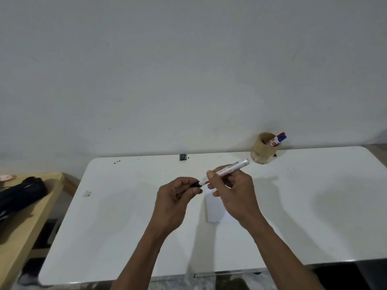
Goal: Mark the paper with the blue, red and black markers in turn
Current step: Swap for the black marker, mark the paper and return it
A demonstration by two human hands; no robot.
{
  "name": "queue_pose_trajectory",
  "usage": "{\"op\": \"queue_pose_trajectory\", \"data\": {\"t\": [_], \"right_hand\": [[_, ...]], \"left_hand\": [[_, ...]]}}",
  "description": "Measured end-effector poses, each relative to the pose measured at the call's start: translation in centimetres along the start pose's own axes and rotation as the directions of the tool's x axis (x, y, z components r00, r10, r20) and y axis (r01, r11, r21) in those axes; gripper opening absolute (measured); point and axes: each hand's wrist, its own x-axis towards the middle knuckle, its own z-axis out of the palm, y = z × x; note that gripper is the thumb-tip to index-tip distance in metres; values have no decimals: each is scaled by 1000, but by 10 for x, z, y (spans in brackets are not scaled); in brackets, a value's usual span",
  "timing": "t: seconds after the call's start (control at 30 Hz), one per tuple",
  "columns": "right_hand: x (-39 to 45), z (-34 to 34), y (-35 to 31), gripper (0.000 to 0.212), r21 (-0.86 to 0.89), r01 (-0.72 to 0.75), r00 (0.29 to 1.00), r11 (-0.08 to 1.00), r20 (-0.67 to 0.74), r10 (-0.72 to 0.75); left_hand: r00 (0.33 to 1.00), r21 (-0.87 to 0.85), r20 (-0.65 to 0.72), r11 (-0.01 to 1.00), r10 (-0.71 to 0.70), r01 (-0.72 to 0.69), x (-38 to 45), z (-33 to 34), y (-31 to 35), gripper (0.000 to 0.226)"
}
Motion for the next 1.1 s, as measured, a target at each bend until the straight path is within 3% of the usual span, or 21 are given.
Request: {"op": "queue_pose_trajectory", "data": {"t": [0.33,0.47,0.53,0.67,0.8,0.93,1.1], "right_hand": [[-9,-11,4,15,74,-73,996,995,-43,77],[-7,-34,2,30,289,-143,977,947,-112,182],[-2,-55,0,32,315,-117,966,942,-183,181],[9,-100,-1,21,-52,-53,994,997,-98,48],[22,-128,2,16,-357,20,999,934,44,-5],[37,-138,13,15,-323,8,999,946,44,7],[62,-156,28,34,-362,110,993,926,81,-86]], "left_hand": [[996,88,73,994,55,-61,3,9,2,12],[993,139,110,988,49,-65,10,18,4,10],[989,150,141,987,36,-57,16,23,8,8],[976,140,218,989,23,-54,32,34,22,10],[955,97,294,993,42,-74,58,61,44,8],[937,194,336,967,93,-166,85,104,62,8],[942,286,324,939,90,-188,112,157,66,10]]}}
